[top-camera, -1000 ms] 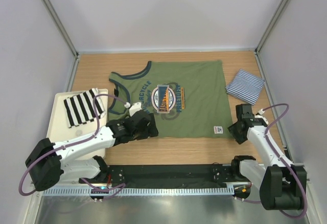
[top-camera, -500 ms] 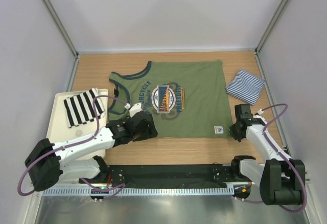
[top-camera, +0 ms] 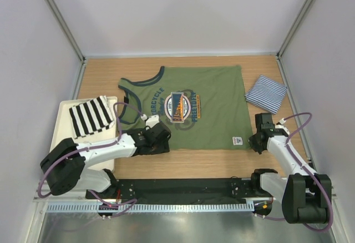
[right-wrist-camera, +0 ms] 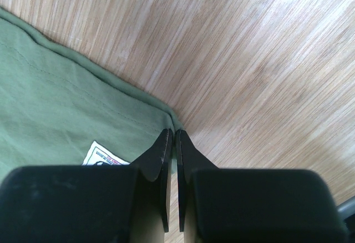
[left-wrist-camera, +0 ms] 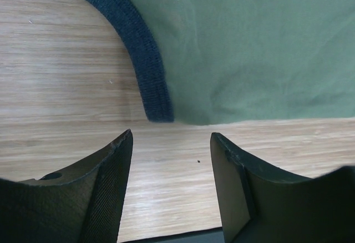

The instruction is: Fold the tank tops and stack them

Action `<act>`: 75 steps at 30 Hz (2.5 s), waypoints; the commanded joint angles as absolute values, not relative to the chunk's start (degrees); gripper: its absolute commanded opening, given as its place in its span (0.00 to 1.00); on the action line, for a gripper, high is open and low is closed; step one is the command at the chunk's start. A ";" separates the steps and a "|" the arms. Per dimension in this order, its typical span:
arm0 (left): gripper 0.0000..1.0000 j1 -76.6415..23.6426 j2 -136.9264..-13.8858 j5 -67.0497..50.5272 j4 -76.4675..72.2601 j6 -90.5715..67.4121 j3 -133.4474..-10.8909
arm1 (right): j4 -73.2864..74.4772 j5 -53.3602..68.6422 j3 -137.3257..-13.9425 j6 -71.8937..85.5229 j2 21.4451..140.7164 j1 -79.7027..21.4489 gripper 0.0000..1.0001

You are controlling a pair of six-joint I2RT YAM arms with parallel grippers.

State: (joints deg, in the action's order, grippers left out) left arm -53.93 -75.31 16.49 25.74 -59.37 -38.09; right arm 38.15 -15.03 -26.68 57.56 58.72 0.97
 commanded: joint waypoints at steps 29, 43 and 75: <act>0.00 -50.27 -75.68 7.21 27.86 -52.38 -42.89 | 43.15 -15.73 -34.98 55.28 58.01 1.14 0.01; 0.00 -41.32 -81.12 1.06 30.32 -44.39 -51.41 | 38.15 -15.82 -48.33 51.24 70.57 1.14 0.01; 0.00 -27.69 -100.37 -1.50 37.00 -36.48 -75.67 | 34.10 -16.96 -70.22 55.19 95.88 1.67 0.01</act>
State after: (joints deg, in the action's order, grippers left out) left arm -28.60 -100.01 -2.90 35.00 -38.24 -72.49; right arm 35.24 -14.74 -67.55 53.67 95.18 1.26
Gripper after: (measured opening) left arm 0.022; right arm 0.092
